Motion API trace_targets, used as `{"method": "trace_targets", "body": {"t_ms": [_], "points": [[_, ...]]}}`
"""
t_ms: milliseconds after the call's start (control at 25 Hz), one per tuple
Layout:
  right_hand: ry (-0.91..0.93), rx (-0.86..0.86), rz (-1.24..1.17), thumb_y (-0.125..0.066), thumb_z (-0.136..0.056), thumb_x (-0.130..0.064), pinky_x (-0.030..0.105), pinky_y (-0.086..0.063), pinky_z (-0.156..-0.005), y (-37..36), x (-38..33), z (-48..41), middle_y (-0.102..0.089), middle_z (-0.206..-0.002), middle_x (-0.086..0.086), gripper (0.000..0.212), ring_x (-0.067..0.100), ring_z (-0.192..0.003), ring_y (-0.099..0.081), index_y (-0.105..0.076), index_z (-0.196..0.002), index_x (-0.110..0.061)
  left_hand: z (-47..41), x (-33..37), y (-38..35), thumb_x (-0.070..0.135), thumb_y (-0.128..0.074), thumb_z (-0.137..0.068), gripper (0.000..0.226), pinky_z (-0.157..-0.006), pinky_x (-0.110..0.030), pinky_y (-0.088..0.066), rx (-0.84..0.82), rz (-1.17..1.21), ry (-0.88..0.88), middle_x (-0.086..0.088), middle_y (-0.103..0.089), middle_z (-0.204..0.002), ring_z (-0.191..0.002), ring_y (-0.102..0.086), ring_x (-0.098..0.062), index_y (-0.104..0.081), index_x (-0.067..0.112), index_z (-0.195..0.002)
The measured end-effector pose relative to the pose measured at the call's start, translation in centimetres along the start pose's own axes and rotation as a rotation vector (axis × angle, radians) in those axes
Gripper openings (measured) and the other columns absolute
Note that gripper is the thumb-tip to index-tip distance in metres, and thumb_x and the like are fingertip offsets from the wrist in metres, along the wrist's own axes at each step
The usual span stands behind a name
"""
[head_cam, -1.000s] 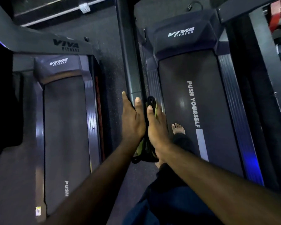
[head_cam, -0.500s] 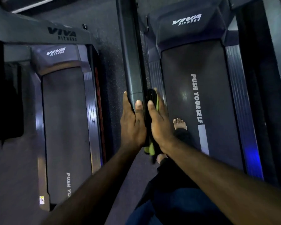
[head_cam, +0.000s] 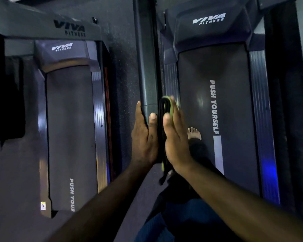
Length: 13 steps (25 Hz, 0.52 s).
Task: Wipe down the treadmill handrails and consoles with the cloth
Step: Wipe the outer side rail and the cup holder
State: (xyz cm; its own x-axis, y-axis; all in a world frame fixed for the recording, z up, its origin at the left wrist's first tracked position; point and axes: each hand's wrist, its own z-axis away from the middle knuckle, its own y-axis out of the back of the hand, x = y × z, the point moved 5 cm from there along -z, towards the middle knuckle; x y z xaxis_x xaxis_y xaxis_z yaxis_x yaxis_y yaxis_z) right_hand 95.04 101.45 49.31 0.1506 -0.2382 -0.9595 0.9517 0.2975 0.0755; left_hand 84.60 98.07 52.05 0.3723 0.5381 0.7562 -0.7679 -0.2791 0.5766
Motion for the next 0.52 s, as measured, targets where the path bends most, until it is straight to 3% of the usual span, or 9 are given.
{"method": "trace_targets", "body": {"t_ms": [120, 200, 360, 440, 520], "points": [[-0.023, 0.045, 0.041, -0.034, -0.107, -0.051, 0.042, -0.024, -0.128, -0.9, -0.2, -10.6, -0.037, -0.161, -0.011, 0.062, -0.018, -0.139, -0.030, -0.031, -0.165, -0.030, -0.2, -0.3, -0.1, 0.057, -0.032, -0.108, 0.071, -0.124, -0.035, -0.036, 0.008, 0.045, 0.001, -0.002, -0.036, -0.169, -0.152, -0.037, -0.008, -0.014, 0.023, -0.168], [-0.046, 0.016, 0.003, -0.034, -0.106, -0.053, 0.041, -0.024, -0.129, -0.7, -0.1, -13.6, -0.032, -0.167, -0.008, 0.064, -0.025, -0.134, -0.027, -0.028, -0.166, -0.030, -0.4, -0.4, -0.3, 0.057, -0.032, -0.108, 0.070, -0.125, -0.040, -0.035, -0.010, 0.057, 0.020, -0.001, -0.034, -0.169, -0.153, -0.035, -0.008, -0.012, 0.027, -0.168], [-0.007, -0.106, -0.040, -0.031, -0.112, -0.049, 0.055, -0.014, -0.130, -0.2, 1.1, -3.4, -0.020, -0.173, -0.012, 0.058, 0.004, -0.160, -0.013, -0.020, -0.167, -0.035, -0.2, -0.4, -0.1, 0.068, -0.030, -0.104, 0.075, -0.122, -0.049, -0.039, -0.039, 0.044, 0.037, -0.001, -0.037, -0.168, -0.152, -0.038, -0.013, -0.008, 0.035, -0.167], [0.003, -0.094, -0.034, -0.034, -0.112, -0.047, 0.055, -0.016, -0.130, 0.2, 1.4, 0.6, -0.025, -0.171, -0.012, 0.056, 0.009, -0.160, -0.017, -0.023, -0.166, -0.037, -0.4, -0.6, -0.2, 0.070, -0.029, -0.103, 0.076, -0.122, -0.049, -0.040, -0.048, 0.046, 0.046, -0.002, -0.039, -0.167, -0.152, -0.040, -0.014, -0.008, 0.035, -0.168], [0.009, -0.058, -0.014, -0.033, -0.111, -0.049, 0.054, -0.019, -0.129, -0.2, 1.1, -3.0, -0.029, -0.169, -0.011, 0.055, 0.009, -0.158, -0.022, -0.026, -0.164, -0.038, -0.4, -0.6, -0.1, 0.067, -0.030, -0.105, 0.075, -0.122, -0.046, -0.039, -0.039, 0.057, 0.036, -0.001, -0.038, -0.168, -0.152, -0.038, -0.011, -0.009, 0.032, -0.168]]}}
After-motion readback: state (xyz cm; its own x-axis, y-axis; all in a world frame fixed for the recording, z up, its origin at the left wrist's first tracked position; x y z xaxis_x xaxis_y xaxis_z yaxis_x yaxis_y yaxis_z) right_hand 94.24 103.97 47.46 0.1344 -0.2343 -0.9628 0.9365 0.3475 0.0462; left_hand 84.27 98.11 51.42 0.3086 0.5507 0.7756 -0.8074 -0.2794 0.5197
